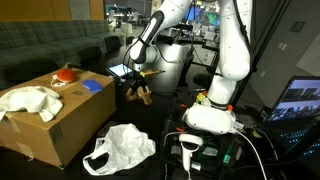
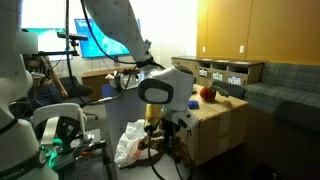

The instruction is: Pick up all the objects on the table and put them on the box, then pick up all the object on the box and put them on the table

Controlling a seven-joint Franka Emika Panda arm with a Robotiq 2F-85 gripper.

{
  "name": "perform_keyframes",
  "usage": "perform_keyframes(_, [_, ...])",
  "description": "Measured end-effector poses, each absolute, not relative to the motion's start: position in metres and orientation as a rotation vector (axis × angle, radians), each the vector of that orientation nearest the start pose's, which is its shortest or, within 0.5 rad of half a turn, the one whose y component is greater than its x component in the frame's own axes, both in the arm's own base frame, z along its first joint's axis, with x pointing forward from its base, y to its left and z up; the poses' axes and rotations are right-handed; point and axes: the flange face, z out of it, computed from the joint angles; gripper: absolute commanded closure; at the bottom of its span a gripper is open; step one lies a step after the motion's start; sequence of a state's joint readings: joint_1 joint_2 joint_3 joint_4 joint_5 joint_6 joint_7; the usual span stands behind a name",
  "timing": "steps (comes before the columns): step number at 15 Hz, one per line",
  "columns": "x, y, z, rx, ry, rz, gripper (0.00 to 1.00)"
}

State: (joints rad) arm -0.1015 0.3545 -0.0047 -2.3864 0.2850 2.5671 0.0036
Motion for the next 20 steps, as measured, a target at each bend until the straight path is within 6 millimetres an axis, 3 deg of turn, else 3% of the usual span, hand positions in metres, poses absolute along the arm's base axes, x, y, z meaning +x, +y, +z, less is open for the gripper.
perform_keyframes(1, [0.477,-0.064,0.151,-2.937,0.570,0.256,0.95])
perform_keyframes(2, [0.479,-0.072,0.144,-2.933,0.595,0.262,0.80])
perform_keyframes(3, [0.481,-0.078,0.138,-2.930,0.615,0.266,0.56])
perform_keyframes(6, [0.492,-0.089,0.126,-2.920,0.675,0.269,0.47])
perform_keyframes(12, [0.514,-0.090,0.118,-2.909,0.753,0.248,0.02])
perform_keyframes(20, [0.521,-0.074,0.121,-2.902,0.792,0.246,0.00])
